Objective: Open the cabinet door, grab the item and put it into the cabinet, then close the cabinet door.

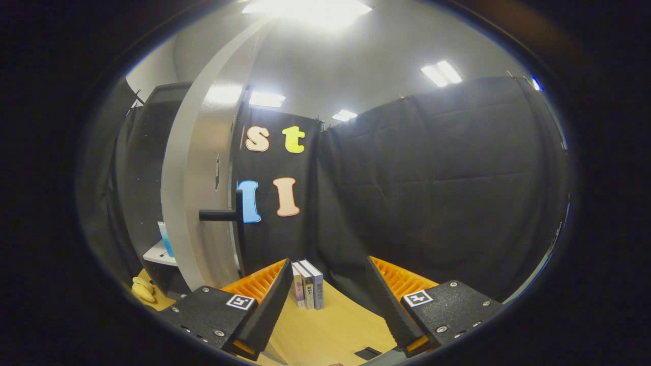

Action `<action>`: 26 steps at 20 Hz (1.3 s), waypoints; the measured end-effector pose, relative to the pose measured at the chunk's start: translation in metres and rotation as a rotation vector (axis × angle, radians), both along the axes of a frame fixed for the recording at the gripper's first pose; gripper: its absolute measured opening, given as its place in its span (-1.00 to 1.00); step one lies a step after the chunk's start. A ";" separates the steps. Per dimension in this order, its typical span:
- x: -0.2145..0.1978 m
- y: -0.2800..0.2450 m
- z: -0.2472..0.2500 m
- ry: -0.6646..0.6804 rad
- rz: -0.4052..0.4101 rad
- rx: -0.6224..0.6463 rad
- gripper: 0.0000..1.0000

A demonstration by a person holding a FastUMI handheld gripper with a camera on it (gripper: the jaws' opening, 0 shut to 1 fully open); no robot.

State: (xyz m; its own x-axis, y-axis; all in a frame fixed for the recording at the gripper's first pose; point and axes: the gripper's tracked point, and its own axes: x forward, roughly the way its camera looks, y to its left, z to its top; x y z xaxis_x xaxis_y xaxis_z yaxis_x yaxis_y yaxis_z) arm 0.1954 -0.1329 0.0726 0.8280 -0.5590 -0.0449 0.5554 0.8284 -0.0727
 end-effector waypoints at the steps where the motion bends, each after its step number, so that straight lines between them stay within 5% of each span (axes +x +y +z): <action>1: 0.000 0.007 0.001 -0.002 0.008 0.000 0.80; 12: 0.017 0.094 0.000 -0.025 0.163 -0.018 0.80; 26: 0.055 0.154 -0.006 -0.057 0.263 0.037 0.80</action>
State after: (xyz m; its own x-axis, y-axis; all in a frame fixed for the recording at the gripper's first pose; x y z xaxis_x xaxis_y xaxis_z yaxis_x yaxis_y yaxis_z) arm 0.2504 0.0213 0.0669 0.9464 -0.3229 -0.0108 0.3228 0.9464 -0.0140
